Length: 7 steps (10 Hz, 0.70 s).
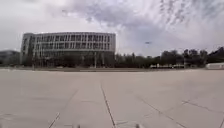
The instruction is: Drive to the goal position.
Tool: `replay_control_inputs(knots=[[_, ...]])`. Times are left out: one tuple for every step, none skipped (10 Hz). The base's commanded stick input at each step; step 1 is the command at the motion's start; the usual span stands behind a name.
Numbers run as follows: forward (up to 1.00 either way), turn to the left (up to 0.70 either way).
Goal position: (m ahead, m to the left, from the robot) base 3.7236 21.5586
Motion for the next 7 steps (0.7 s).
replay_control_inputs(knots=[[0.00,0.70],[0.00,0.70],[0.00,0.70],[0.00,0.70],[0.00,0.70],[0.00,0.70],[0.00,0.70]])
